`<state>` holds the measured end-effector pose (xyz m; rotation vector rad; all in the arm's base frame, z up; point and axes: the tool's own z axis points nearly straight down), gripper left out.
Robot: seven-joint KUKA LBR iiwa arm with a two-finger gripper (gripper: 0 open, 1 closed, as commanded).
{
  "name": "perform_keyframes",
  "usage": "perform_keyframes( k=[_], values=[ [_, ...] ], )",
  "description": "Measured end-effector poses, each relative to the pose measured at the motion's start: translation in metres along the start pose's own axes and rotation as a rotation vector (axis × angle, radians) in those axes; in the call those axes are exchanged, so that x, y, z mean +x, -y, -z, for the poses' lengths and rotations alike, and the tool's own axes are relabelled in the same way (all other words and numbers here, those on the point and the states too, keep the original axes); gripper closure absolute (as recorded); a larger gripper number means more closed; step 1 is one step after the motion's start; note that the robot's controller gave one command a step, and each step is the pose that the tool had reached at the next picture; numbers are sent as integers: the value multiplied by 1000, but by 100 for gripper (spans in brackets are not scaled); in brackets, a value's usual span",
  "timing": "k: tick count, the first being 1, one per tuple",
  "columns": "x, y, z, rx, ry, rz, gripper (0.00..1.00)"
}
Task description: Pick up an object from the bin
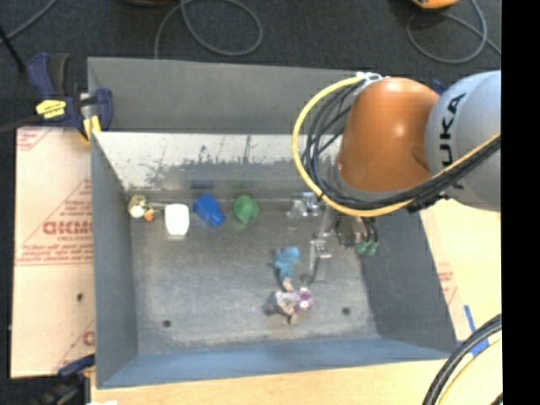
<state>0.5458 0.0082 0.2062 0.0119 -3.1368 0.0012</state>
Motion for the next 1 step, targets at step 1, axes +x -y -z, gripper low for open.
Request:
perform_keyframes(
  k=[1],
  values=[
    [-1, 0, 5, 0, 8, 0, 0]
  ],
)
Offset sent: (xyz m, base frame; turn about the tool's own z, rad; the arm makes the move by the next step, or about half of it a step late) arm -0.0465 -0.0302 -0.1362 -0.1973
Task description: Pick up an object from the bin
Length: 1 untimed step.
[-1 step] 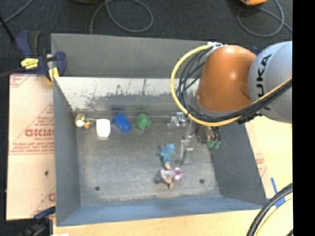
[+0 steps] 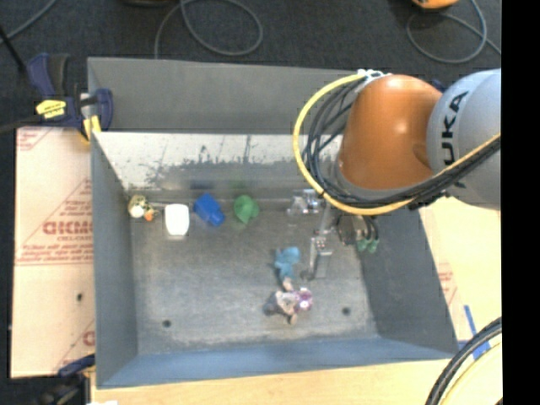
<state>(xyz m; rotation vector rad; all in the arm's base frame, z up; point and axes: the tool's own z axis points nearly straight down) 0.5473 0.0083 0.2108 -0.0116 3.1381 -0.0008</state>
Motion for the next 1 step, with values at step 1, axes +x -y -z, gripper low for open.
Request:
perform_keyframes(
  k=[1],
  values=[
    [16, 11, -49, 1, 2, 68, 0]
  ],
)
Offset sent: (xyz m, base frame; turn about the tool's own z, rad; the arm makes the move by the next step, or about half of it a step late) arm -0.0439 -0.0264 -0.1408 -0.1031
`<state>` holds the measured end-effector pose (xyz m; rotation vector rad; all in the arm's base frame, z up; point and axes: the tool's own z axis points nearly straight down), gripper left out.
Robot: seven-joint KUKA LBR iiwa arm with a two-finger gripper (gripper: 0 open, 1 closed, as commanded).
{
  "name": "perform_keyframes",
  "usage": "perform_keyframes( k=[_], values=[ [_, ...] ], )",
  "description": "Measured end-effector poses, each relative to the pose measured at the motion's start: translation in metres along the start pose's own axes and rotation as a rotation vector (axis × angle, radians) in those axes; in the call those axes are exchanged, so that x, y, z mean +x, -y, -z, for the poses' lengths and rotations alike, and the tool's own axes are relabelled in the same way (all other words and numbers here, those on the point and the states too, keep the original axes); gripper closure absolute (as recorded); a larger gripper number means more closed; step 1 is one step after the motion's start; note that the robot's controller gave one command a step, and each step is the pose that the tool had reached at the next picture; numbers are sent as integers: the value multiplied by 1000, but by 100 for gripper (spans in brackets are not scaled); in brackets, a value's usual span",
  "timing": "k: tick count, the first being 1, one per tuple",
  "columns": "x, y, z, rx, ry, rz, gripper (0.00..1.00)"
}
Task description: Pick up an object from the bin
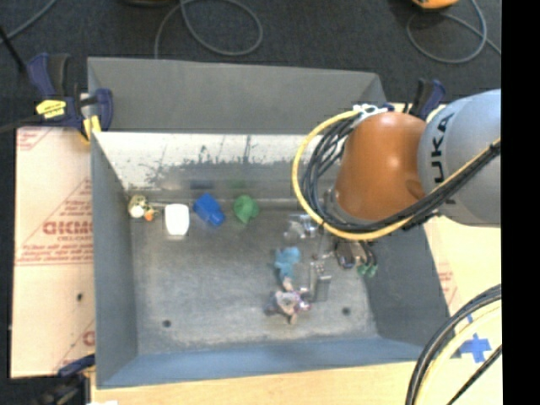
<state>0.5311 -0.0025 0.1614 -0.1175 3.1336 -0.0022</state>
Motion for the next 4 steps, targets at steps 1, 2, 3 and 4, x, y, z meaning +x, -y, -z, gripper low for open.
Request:
perform_keyframes(
  k=[1, 2, 3, 4],
  values=[
    [21, 10, -74, -1, 3, 29, 0],
    [29, 12, -84, -1, -5, 59, 0],
    [25, 14, -59, 1, 5, 57, 0],
    [28, 12, -84, -2, -3, 59, 100]
  ],
)
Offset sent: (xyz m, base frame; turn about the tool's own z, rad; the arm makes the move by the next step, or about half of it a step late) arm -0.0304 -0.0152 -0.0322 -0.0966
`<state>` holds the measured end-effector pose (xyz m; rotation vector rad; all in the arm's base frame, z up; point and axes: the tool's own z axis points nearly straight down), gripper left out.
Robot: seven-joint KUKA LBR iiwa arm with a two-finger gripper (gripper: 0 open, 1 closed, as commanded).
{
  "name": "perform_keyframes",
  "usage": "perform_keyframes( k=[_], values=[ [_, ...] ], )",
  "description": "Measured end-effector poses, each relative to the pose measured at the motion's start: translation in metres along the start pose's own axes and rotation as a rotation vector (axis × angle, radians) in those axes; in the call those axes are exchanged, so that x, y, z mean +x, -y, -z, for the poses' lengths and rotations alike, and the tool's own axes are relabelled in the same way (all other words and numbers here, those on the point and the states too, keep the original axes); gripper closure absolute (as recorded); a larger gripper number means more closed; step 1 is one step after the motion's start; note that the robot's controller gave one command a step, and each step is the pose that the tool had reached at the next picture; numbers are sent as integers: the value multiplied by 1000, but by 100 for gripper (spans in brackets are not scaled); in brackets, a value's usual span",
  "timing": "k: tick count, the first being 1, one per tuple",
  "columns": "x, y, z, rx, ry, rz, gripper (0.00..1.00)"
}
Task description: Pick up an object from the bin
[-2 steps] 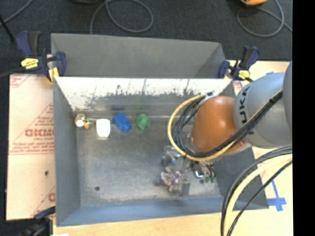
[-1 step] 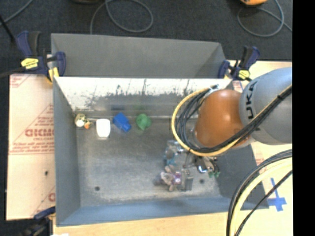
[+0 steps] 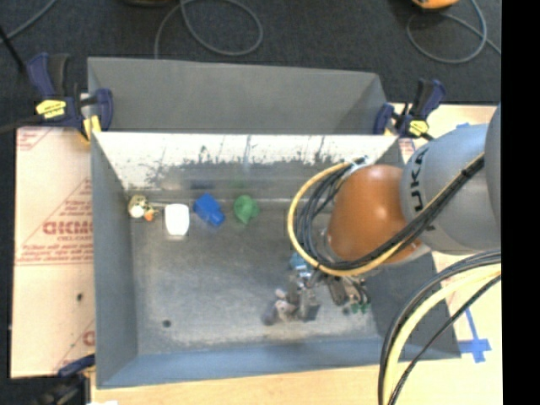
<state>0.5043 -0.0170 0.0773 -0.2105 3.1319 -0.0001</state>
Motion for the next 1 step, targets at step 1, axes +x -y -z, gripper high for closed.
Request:
perform_keyframes(
  k=[1],
  values=[
    [0, 0, 0, 0, 0, 0, 100]
  ],
)
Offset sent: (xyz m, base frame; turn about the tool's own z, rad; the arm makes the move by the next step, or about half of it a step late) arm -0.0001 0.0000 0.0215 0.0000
